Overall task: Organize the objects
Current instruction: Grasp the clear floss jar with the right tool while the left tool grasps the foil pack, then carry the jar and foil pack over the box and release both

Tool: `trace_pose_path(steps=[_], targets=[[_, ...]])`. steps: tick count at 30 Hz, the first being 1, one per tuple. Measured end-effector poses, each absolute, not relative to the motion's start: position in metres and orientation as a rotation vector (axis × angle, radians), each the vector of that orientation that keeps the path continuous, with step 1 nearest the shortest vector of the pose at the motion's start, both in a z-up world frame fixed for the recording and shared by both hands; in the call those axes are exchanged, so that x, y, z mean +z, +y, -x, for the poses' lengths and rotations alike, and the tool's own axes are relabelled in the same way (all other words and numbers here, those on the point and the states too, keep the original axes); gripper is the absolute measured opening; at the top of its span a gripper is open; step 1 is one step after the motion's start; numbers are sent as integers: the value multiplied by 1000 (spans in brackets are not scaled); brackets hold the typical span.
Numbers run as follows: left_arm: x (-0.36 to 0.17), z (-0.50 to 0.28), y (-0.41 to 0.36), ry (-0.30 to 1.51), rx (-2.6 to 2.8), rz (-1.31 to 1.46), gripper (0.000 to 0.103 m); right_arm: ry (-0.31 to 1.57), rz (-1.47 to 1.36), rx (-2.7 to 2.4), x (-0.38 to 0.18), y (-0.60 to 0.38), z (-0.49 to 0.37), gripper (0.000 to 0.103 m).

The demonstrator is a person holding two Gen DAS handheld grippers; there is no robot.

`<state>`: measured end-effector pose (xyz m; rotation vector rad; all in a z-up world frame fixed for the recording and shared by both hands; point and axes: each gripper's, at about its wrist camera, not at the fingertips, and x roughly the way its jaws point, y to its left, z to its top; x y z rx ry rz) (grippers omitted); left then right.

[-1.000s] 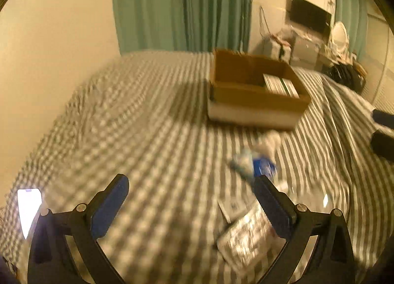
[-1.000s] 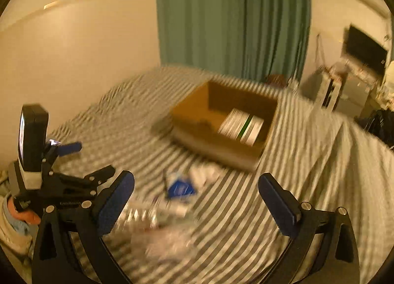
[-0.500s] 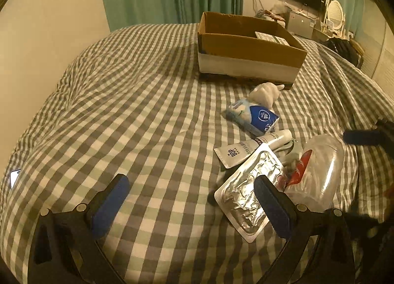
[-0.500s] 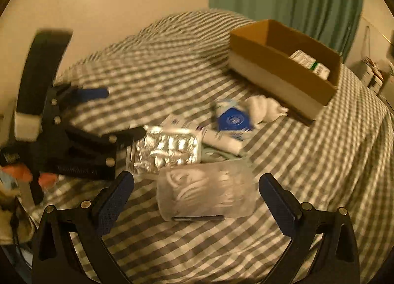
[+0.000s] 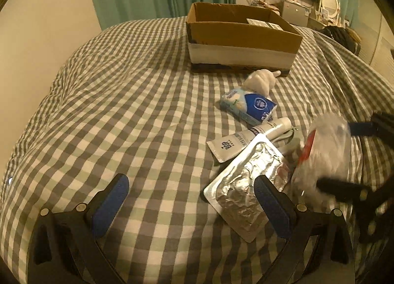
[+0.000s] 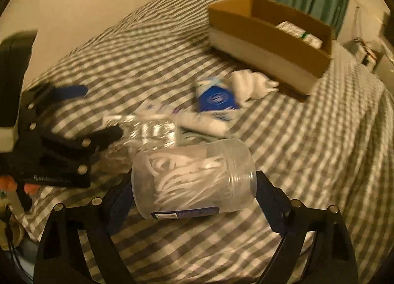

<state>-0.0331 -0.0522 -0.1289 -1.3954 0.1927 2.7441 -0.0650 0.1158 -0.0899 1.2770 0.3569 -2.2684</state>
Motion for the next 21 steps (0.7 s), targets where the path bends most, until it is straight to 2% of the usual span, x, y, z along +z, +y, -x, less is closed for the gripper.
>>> trace_pose_path(steps=[9,15,19,21], targets=[[-137,38,-12,336,2568,1377,103,192,-1259,-2449,-66,152,81,90],[-163,47,8,448,2455,1451,103,173,-1270,-2457,-66,158,82,90],[-165,52,3,390,2437,1467,103,167,-1271,-2460,-67,160,82,90],[-164,54,-1,355,2418,1469,99,168,-1267,-2463,-66,160,82,90]])
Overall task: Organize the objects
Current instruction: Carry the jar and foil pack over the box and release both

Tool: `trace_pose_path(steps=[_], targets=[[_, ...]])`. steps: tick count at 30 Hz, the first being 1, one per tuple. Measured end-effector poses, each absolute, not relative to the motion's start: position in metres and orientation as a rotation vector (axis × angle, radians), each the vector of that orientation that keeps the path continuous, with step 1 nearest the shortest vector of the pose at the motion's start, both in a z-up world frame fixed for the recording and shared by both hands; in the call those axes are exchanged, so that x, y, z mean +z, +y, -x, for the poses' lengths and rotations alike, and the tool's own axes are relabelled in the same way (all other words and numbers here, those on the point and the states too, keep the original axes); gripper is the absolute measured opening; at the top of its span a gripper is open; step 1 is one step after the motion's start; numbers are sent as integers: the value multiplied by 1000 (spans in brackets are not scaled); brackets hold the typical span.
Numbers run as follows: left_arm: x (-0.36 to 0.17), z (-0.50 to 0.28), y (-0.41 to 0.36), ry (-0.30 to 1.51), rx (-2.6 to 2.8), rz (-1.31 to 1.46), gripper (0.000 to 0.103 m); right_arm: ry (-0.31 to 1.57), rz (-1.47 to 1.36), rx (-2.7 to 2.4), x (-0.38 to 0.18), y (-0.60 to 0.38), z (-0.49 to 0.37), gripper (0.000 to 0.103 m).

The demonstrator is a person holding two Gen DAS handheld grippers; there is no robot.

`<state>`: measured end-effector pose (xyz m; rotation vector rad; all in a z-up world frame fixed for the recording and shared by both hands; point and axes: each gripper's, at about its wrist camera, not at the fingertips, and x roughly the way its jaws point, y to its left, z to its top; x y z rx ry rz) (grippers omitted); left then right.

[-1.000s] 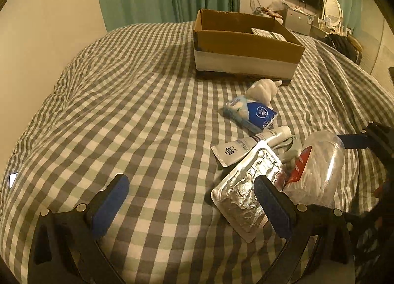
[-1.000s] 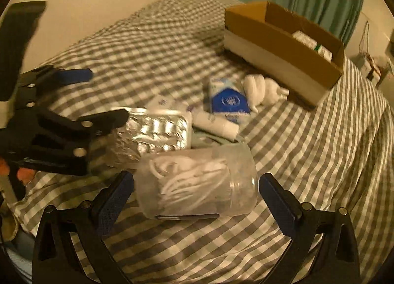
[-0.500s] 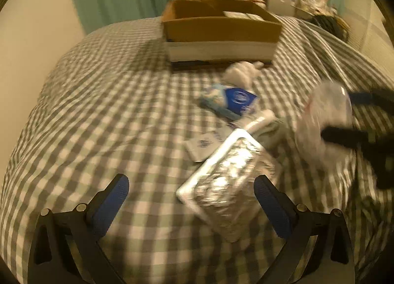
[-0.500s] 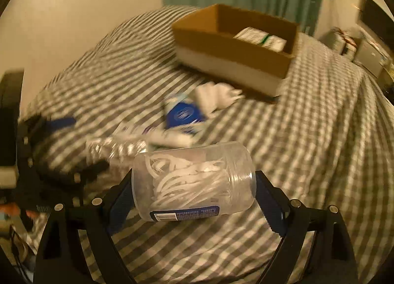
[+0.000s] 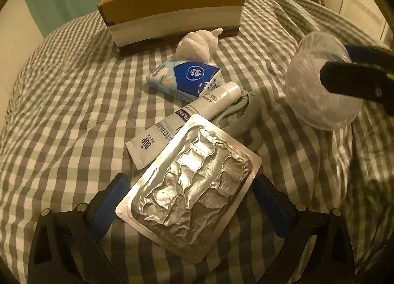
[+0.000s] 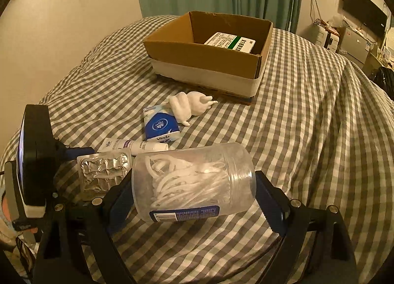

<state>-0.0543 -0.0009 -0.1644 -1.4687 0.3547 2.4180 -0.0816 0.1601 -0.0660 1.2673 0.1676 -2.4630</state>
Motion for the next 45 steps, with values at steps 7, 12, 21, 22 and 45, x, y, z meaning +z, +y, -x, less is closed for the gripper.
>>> trace_pose_path(steps=[7,12,21,22,45], targets=[[-153,45,-5,311,2406,1426,70,164,-1265,-2465,-65,161,81,90],[-138,42,-15,225,2441,1398,69,157,-1261,-2472,-63,162,82,90],[-90,52,-18,185,2538,1271,69,127,-1180,-2506,-28,167,82,90],[-81,56,-18,189,2559,1245,69,128,-1161,-2514,-21,168,82,90],[82,240,-13,123,2863,736,69,173,-692,-2725,156,147,226,90]])
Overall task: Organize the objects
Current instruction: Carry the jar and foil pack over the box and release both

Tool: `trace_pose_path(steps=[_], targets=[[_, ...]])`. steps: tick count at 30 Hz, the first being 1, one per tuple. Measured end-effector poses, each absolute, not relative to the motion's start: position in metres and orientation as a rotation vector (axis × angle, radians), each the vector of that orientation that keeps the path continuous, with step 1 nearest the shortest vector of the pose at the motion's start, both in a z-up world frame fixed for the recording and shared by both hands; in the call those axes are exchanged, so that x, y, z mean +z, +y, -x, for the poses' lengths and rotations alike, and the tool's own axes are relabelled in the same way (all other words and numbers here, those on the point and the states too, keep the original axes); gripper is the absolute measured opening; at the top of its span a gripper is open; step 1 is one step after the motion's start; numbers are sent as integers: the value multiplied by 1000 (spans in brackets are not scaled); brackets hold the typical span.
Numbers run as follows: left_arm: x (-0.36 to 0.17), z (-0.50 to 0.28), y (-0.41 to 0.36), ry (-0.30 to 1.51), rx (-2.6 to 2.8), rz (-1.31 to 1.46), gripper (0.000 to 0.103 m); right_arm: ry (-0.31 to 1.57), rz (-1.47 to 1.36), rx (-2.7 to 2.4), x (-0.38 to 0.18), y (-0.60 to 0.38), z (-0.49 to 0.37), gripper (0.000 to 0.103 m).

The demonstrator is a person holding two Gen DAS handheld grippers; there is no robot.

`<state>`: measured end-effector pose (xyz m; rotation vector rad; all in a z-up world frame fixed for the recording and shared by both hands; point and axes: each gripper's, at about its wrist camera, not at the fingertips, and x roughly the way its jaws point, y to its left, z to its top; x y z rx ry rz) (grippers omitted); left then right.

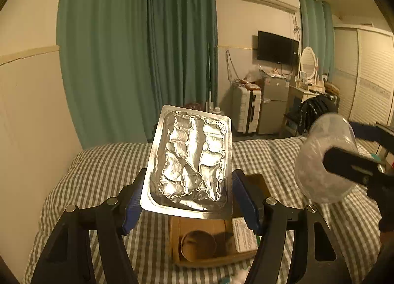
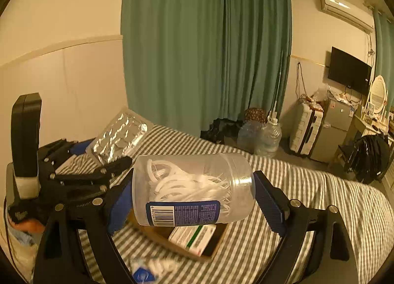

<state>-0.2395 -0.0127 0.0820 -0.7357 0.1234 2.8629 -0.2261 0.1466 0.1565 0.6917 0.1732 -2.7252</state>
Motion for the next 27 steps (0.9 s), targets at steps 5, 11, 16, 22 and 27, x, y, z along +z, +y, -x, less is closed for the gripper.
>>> trace_pose_path(steps=[5,11,16,22,27], targets=[[36,275,-3,160,2819,847,69,165,-757,-2729,126,137,273,89],[-18,295,7,223,2743,1006,69,151,-918,-2717,72,141,318,89],[-46,306,14,230,2669,1090,69,92,-1028,-2667,40,142,338,90],[-49,305,8,196,2647,1113,86,35,-939,-2709,54,150,323,103],[-21,282,-16,151,2702,1048,96,70,-816,-2739,93,152,294,103]])
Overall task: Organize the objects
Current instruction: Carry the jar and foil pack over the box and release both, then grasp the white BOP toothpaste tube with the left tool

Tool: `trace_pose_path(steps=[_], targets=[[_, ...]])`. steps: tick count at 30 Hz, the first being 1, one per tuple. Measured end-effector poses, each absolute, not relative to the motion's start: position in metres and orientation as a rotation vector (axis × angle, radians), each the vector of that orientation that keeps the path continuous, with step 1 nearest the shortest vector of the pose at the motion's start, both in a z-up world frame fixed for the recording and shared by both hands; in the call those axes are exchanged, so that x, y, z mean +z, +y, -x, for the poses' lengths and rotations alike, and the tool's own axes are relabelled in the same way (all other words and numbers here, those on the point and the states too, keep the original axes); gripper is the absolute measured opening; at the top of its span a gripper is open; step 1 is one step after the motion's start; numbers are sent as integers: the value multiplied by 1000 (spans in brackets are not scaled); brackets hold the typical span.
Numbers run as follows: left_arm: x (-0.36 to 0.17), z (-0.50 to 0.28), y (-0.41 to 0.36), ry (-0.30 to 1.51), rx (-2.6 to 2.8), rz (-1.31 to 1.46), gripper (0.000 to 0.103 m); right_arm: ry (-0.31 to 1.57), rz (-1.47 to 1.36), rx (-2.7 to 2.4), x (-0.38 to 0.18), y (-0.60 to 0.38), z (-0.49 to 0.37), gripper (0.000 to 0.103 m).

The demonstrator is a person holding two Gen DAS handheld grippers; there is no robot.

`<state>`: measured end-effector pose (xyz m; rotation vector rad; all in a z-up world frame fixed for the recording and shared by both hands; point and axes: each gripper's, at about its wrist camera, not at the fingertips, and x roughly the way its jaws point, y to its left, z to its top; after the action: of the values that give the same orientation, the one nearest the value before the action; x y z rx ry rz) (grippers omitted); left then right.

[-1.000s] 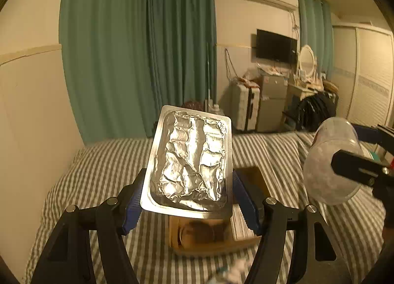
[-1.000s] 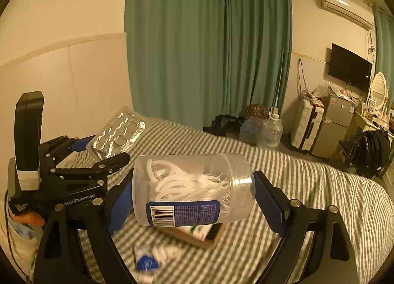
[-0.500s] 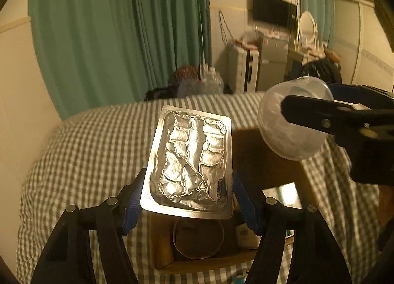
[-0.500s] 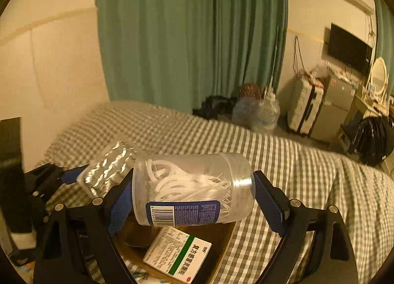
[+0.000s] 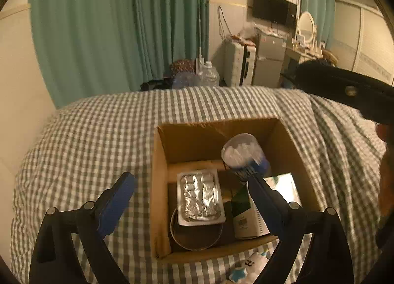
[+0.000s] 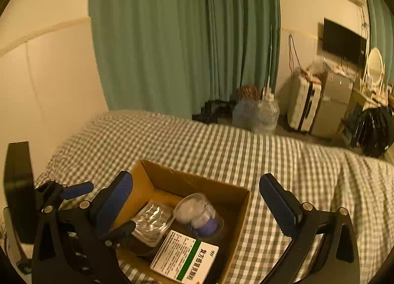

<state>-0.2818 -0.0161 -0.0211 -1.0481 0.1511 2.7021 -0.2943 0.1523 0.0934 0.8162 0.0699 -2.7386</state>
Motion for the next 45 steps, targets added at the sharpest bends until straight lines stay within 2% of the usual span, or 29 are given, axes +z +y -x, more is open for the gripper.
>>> trace_pose_path(steps=[9,12,18,28,42,44,45], targets=[[33,217,-54,42,2818,898,100,100,-721,-2754,141,165,207,103],[33,188,-69,34,2857,868,101,118,-701,-2771,141,172,180,103],[-7,146,-89,65,2895,899,101,179,-761,-2791,98,179,142,103],[-101,108,-66,139,2738,1152,101,66,-1099,-2712,-15,202,132,103],[-157,105,-21,321,2504,1363,101,209,-1196,-2672,-43,182,136,103],[-157,106,-21,306,2492,1370,95,229,-1206,-2662,-47,178,136,103],[-157,106,-21,297,2480,1371,83,236,-1210,-2657,-48,176,136,103]])
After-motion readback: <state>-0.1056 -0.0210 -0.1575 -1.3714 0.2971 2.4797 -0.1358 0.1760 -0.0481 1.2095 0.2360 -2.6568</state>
